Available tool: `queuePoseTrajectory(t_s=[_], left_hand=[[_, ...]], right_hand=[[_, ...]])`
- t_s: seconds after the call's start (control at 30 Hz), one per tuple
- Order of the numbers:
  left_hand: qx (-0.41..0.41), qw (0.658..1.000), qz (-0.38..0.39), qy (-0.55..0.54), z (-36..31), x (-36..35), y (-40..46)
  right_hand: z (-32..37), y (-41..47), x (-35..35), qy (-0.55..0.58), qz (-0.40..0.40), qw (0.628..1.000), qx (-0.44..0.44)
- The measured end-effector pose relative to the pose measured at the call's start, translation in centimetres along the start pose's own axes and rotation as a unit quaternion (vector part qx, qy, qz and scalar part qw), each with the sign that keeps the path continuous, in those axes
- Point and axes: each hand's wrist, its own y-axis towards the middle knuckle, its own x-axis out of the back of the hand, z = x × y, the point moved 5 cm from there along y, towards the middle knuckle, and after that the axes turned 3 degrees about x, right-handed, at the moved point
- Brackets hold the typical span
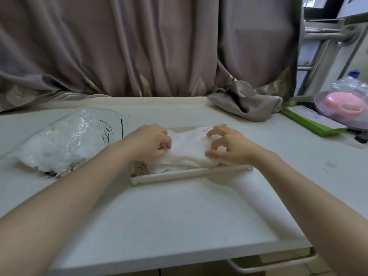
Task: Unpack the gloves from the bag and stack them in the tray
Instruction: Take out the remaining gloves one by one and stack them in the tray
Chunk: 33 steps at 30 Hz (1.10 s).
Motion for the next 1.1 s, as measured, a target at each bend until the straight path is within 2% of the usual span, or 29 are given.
queuePoseTrajectory(t_s=[0.07, 0.13, 0.17, 0.23, 0.3, 0.4, 0.53, 0.63, 0.7, 0.73, 0.83, 0.9, 1.03, 1.1], left_hand=[[0.028, 0.998, 0.026, 0.042, 0.2, 0.0, -0.1], [0.051, 0.998, -0.018, -0.012, 0.0, 1.0, 0.2], [0.051, 0.997, -0.05, -0.024, -0.4, 1.4, 0.5], [0.04, 0.997, -0.058, 0.008, -1.5, 1.2, 1.6], [0.034, 0.998, -0.004, 0.051, -2.3, -0.6, 2.6], [0.101, 0.985, 0.102, 0.091, -0.5, -3.6, 2.3], [0.178, 0.969, 0.137, 0.102, 2.1, -4.6, 0.5], [0.187, 0.967, 0.144, 0.1, 2.0, -4.7, -0.1], [0.194, 0.965, 0.147, 0.102, 1.8, -4.7, -0.2], [0.198, 0.963, 0.147, 0.107, 1.7, -4.6, -0.2], [0.215, 0.958, 0.145, 0.122, 1.5, -4.4, 0.3], [0.222, 0.955, 0.149, 0.127, 1.3, -4.2, 0.7], [0.226, 0.955, 0.144, 0.13, 1.3, -4.6, 0.8], [0.232, 0.955, 0.139, 0.12, 1.5, -4.8, 0.5]], right_hand=[[0.8, 0.2, 1.0, 0.067, -0.057, 0.996, -0.024], [1.8, 0.8, 1.6, 0.055, -0.13, 0.99, -0.012], [2.5, 1.3, 1.4, 0.026, -0.125, 0.992, 0.003], [4.0, 2.4, -0.6, -0.053, -0.034, 0.998, 0.03], [4.2, 3.1, -2.9, -0.102, 0.055, 0.993, 0.014], [2.2, 3.1, -4.3, -0.092, 0.111, 0.988, -0.062], [-0.9, 2.4, -3.8, -0.11, 0.124, 0.979, -0.12], [-1.8, 2.2, -2.7, -0.039, 0.116, 0.985, -0.124], [-1.8, 2.7, -1.8, 0.039, 0.06, 0.985, -0.155], [-1.8, 3.1, -1.5, 0.031, 0.027, 0.985, -0.169], [-1.6, 4.5, -1.0, -0.062, -0.007, 0.989, -0.137], [-1.3, 4.9, -0.7, -0.083, 0.009, 0.993, -0.089], [-1.9, 3.8, 0.6, -0.066, 0.027, 0.997, 0.019], [-2.4, 2.6, 1.0, -0.002, 0.064, 0.998, 0.006]])
